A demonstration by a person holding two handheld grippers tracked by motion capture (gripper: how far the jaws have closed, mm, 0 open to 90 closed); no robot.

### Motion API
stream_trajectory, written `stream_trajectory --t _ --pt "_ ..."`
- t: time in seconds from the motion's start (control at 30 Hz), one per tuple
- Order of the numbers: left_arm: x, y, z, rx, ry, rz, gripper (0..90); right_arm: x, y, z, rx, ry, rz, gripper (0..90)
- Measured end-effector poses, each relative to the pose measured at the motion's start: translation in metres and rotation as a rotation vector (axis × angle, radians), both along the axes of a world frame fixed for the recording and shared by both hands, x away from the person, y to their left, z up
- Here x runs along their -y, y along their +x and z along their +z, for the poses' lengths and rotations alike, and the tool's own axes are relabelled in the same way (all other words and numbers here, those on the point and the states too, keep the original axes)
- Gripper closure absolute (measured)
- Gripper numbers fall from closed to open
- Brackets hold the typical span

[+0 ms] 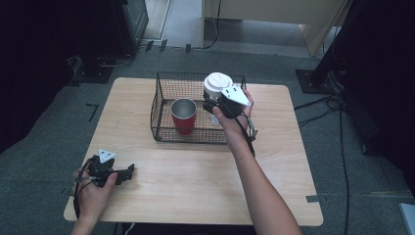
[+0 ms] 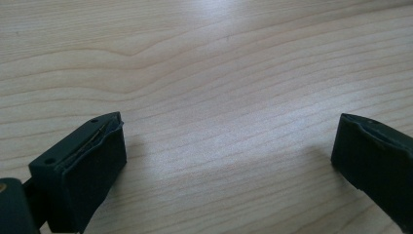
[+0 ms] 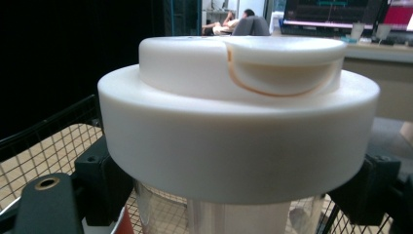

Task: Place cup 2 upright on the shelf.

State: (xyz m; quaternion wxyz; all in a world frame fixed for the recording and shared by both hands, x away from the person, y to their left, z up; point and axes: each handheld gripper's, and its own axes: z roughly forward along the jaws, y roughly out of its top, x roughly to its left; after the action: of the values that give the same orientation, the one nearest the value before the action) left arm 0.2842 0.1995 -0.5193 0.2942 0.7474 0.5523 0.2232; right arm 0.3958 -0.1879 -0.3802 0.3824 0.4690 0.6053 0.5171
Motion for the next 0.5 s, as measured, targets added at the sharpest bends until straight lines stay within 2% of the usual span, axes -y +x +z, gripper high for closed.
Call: stream_trajectory --t 0.13,0.27,0.5 --pt "0.000 0.000 0.000 0.000 -0.001 0.000 0.1 0.003 0.010 -0.008 -0.042 0.027 -0.021 15.7" --pt "0.000 0.000 0.000 0.000 -0.003 0.000 0.1 0.003 0.019 -0.016 -0.062 0.011 -0.036 15.7" --pt "-0.001 0.000 0.000 0.002 -0.010 -0.001 0.1 0.008 0.032 -0.024 -0.113 0.066 -0.052 15.7"
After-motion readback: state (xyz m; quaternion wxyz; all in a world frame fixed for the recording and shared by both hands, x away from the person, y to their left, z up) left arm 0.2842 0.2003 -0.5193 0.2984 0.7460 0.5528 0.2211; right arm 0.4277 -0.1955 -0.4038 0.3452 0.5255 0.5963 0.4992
